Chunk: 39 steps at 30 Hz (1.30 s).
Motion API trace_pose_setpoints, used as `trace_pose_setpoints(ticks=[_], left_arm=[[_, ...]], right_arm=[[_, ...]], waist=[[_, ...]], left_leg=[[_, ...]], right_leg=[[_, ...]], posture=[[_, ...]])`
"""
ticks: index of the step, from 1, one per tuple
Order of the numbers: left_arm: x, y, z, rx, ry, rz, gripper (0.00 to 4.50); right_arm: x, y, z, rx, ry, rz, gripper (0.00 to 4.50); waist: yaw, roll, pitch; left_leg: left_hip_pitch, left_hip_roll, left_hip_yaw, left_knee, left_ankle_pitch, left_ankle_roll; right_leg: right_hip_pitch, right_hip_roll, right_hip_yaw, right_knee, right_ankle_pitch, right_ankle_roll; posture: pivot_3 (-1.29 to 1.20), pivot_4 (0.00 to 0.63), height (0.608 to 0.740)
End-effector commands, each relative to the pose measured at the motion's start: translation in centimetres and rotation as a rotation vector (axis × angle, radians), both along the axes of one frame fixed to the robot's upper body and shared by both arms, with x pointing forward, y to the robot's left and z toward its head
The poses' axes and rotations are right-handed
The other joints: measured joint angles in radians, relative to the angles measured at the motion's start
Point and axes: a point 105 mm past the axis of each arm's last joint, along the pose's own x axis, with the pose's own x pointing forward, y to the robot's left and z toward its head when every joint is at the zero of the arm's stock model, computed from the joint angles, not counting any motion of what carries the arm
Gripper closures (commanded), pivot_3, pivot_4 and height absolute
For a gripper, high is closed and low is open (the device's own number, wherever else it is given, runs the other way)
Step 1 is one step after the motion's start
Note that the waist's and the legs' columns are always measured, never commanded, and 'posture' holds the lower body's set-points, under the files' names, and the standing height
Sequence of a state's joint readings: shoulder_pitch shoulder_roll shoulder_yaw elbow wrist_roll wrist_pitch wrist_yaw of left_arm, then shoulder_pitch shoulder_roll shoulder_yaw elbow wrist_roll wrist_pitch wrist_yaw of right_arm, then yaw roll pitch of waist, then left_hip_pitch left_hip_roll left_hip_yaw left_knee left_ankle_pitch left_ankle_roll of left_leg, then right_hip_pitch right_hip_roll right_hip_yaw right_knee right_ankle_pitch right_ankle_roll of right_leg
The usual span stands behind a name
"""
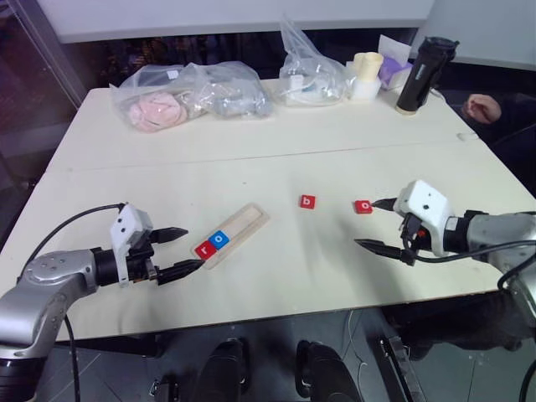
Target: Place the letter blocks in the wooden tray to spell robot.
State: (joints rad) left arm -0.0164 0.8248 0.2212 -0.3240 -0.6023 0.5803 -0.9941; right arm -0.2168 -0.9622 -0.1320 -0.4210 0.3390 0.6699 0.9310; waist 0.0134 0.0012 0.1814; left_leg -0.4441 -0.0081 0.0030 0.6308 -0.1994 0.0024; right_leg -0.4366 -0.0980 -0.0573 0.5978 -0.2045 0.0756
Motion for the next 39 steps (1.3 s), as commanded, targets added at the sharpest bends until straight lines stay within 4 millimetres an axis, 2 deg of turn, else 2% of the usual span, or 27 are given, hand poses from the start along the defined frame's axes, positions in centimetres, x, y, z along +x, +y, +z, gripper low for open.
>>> trace_pose_setpoints(ticks=[1,7,14,21,30,39], left_arm=[[0.1,-0.3,1.4,0.003,-0.053,-0.019,0.00],[0.4,-0.3,0.6,0.005,-0.044,-0.020,0.00],[2.0,-2.5,-1.5,0.051,-0.062,0.005,0.00],[3.2,-3.4,-3.2,0.116,-0.094,0.045,0.00],[3.6,-3.4,-3.8,0.164,-0.130,0.071,0.00],[3.2,-2.8,-5.1,0.156,-0.072,0.093,0.00]], right_arm=[[0.0,0.3,1.0,-0.001,-0.045,0.010,0.02],[-0.2,0.5,0.9,0.006,-0.048,0.004,0.02],[-0.6,1.2,0.5,0.025,-0.055,-0.011,0.02],[-0.9,1.5,0.1,0.043,-0.058,-0.033,0.02],[-1.1,1.8,-0.1,0.051,-0.057,-0.042,0.02],[-1.0,1.8,-0.1,0.055,-0.059,-0.040,0.02]], waist=[[0.000,0.000,0.000],[0.000,0.000,0.000],[0.003,-0.001,0.000],[0.000,-0.001,0.000],[0.001,-0.001,0.000],[0.001,-0.001,0.000]], left_leg=[[0.000,0.000,0.000,0.000,0.000,0.000],[0.000,0.000,0.000,0.000,0.001,0.001],[0.001,0.000,0.001,0.001,0.001,0.002],[0.001,0.000,0.001,0.002,0.001,0.002],[0.001,0.000,0.001,0.002,0.002,0.003],[0.001,0.000,0.001,0.002,0.002,0.003]], right_leg=[[0.000,0.000,0.000,0.000,0.000,0.000],[0.000,0.001,0.000,0.000,0.000,0.000],[0.001,0.001,0.000,0.001,0.000,0.000],[0.002,0.001,0.000,0.002,0.000,0.000],[0.002,0.001,0.000,0.002,0.000,0.000],[0.002,0.001,0.000,0.002,0.000,0.000]], posture=[[0.00,0.150,0.725],[0.00,0.150,0.725],[0.00,0.150,0.725],[0.00,0.150,0.725],[0.00,0.150,0.725],[0.00,0.150,0.725]])
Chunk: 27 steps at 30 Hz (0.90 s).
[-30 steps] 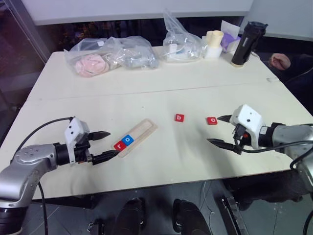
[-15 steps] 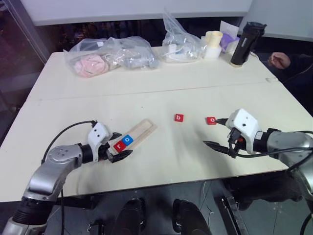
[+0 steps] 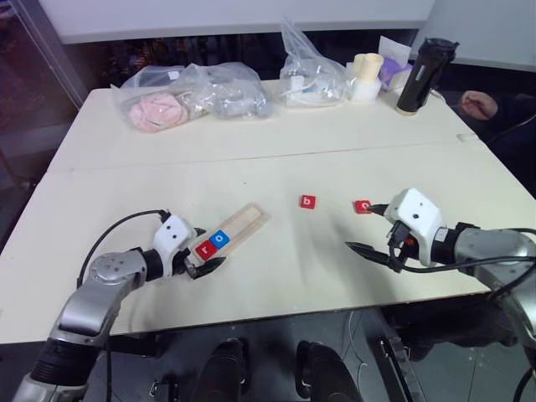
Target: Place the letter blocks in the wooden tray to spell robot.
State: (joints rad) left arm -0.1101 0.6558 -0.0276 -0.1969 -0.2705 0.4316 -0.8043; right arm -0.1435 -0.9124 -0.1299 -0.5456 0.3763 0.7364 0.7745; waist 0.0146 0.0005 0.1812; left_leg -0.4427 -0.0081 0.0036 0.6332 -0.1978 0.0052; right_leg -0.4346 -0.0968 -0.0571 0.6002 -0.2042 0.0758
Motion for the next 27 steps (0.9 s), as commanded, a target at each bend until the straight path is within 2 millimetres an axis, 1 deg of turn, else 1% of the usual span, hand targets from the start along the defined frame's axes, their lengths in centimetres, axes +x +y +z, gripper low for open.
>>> trace_pose_setpoints(ticks=[1,3,7,14,16,23,26,27], left_arm=[[-0.3,-0.1,-0.2,-0.013,0.010,-0.008,0.00],[-0.5,-0.1,-0.8,-0.017,0.033,-0.009,0.00],[-0.6,0.7,-2.4,0.005,0.074,0.023,0.00],[-0.9,1.4,-3.9,0.012,0.131,0.032,0.00],[-0.9,1.5,-4.3,0.014,0.142,0.032,0.00],[-1.0,1.8,-5.1,0.016,0.155,0.035,0.00],[-1.4,1.7,-5.4,0.019,0.164,0.032,0.80],[-1.6,1.8,-5.5,0.019,0.167,0.032,1.18]], right_arm=[[-0.1,0.5,0.7,0.009,-0.036,0.021,0.02],[-0.1,0.6,0.7,0.008,-0.037,0.022,0.02],[0.1,0.6,0.7,0.003,-0.041,0.020,0.02],[0.1,0.7,0.6,0.000,-0.046,0.020,0.02],[0.2,0.7,0.6,0.001,-0.048,0.019,0.02],[0.2,0.8,0.6,-0.001,-0.052,0.015,0.02],[0.1,0.8,0.6,0.000,-0.053,0.013,0.00],[0.1,0.8,0.6,0.000,-0.054,0.012,0.00]], waist=[[0.000,0.000,0.000],[0.000,0.000,0.000],[0.000,0.001,-0.001],[-0.001,0.002,-0.002],[-0.001,0.003,-0.003],[-0.001,0.006,-0.006],[-0.001,0.007,-0.008],[-0.003,0.008,-0.008]], left_leg=[[0.000,0.000,0.000,0.000,0.000,0.000],[0.000,0.000,0.000,0.000,0.000,0.000],[0.001,0.000,0.000,0.000,0.000,0.000],[0.007,0.000,0.000,0.000,-0.001,-0.002],[0.008,0.000,0.000,0.000,-0.002,-0.003],[0.010,0.001,0.000,-0.001,-0.002,-0.003],[0.010,0.001,0.000,-0.001,-0.002,-0.003],[0.010,0.001,0.000,-0.001,-0.002,-0.003]], right_leg=[[0.000,0.000,0.000,0.000,0.000,0.000],[0.000,0.000,0.000,0.000,0.000,0.000],[0.001,0.000,0.000,0.000,0.000,0.000],[0.006,-0.001,0.000,0.000,0.000,0.000],[0.007,-0.002,0.000,0.000,-0.002,0.003],[0.008,-0.002,0.000,0.000,-0.002,0.003],[0.008,-0.003,0.000,0.000,-0.002,0.003],[0.008,-0.003,0.000,0.000,-0.002,0.003]], posture=[[0.00,0.150,0.725],[0.00,0.150,0.725],[0.00,0.150,0.725],[0.00,0.150,0.725],[0.00,0.150,0.725],[0.00,0.150,0.725],[0.00,0.150,0.725],[0.00,0.150,0.725]])
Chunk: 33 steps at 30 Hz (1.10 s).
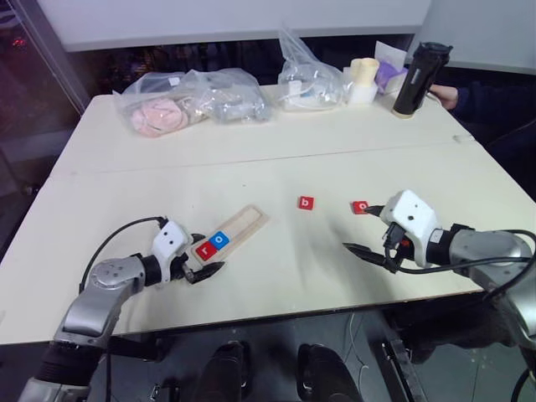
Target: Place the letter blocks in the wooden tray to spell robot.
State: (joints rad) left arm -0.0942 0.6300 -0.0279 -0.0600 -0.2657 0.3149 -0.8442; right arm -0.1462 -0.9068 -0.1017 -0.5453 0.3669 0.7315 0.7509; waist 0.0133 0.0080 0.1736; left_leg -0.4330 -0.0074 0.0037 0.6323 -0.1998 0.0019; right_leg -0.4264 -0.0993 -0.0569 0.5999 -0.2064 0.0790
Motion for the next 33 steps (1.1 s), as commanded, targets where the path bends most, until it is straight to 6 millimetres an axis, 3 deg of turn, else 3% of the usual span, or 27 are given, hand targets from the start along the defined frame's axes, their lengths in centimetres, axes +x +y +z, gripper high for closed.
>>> trace_pose_setpoints(ticks=[1,9,21,27,33], left_arm=[[-1.6,0.9,-3.5,0.053,0.139,0.023,1.36],[-2.0,0.2,-3.3,0.071,0.129,-0.053,1.36],[0.0,-4.9,-1.6,0.060,0.081,-0.449,1.36],[1.5,-8.6,-1.6,0.102,0.047,-0.628,1.36],[1.3,-11.0,-1.7,0.108,0.048,-0.732,1.36]], right_arm=[[0.0,0.5,1.0,0.006,-0.053,0.015,0.00],[0.1,0.5,1.1,0.003,-0.054,0.014,0.00],[0.1,0.0,1.6,-0.013,-0.062,0.001,0.00],[-0.5,-0.5,1.7,-0.018,-0.068,-0.033,0.00],[-1.0,-0.7,1.6,-0.016,-0.067,-0.058,0.00]], waist=[[-0.001,0.002,-0.001],[-0.001,0.002,-0.002],[0.036,0.002,-0.002],[0.057,0.002,-0.002],[0.054,0.002,-0.002]], left_leg=[[0.000,0.000,0.000,0.000,0.000,0.000],[0.000,0.000,0.001,-0.002,0.000,0.000],[0.000,-0.001,0.006,0.000,-0.001,0.002],[-0.002,0.001,0.022,0.004,-0.004,0.008],[-0.010,-0.001,0.027,0.019,-0.012,0.022]], right_leg=[[0.000,0.000,0.000,0.000,0.000,0.000],[0.000,0.000,0.000,-0.001,0.000,0.000],[0.000,-0.003,-0.002,-0.005,0.000,0.000],[0.001,-0.011,-0.003,-0.004,0.000,0.000],[0.002,-0.018,-0.006,-0.005,0.000,0.000]], posture=[[0.00,0.150,0.725],[0.00,0.150,0.725],[0.00,0.150,0.725],[0.00,0.150,0.725],[0.00,0.150,0.725]])
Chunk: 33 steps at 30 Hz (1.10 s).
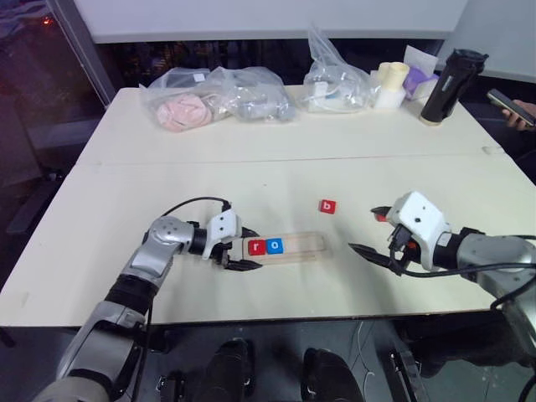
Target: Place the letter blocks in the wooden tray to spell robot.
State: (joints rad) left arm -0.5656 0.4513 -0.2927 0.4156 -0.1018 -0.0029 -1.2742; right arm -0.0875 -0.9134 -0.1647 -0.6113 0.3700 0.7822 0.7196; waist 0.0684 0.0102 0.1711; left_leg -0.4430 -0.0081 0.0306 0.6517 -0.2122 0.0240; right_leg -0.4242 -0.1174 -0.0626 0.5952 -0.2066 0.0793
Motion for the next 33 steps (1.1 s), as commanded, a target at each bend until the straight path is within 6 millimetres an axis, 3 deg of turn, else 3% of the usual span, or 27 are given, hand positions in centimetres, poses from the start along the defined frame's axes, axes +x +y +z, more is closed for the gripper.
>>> trace_pose_setpoints(ticks=[1,23,27,33], left_arm=[[-1.5,-1.9,-2.6,0.069,0.069,-0.097,1.36],[-1.1,-6.3,-2.7,0.062,0.022,-0.133,1.36],[-1.0,-7.3,-2.6,0.051,0.016,-0.124,1.36],[-1.6,-7.4,-3.0,0.058,0.035,-0.129,1.36]], right_arm=[[-0.3,0.1,1.4,-0.001,-0.058,-0.003,0.00],[-0.3,0.5,0.9,0.015,-0.056,-0.009,0.00],[-0.3,0.6,0.9,0.018,-0.056,-0.010,0.00],[-0.4,0.7,0.7,0.020,-0.056,-0.016,0.00]], waist=[[-0.001,0.000,0.000],[0.002,0.000,0.000],[0.002,0.000,0.000],[0.002,0.000,0.000]], left_leg=[[0.000,0.000,0.002,0.001,-0.001,0.001],[0.000,0.001,0.019,0.010,-0.008,0.013],[-0.001,0.002,0.020,0.010,-0.010,0.016],[-0.003,0.002,0.023,0.010,-0.013,0.021]], right_leg=[[0.000,-0.001,0.000,0.000,0.000,0.000],[0.011,-0.016,-0.006,-0.002,-0.005,0.008],[0.017,-0.017,-0.009,-0.012,-0.006,0.010],[0.019,-0.018,-0.010,-0.017,-0.006,0.009]], posture=[[0.00,0.150,0.725],[0.00,0.150,0.725],[0.00,0.150,0.725],[0.00,0.150,0.725]])
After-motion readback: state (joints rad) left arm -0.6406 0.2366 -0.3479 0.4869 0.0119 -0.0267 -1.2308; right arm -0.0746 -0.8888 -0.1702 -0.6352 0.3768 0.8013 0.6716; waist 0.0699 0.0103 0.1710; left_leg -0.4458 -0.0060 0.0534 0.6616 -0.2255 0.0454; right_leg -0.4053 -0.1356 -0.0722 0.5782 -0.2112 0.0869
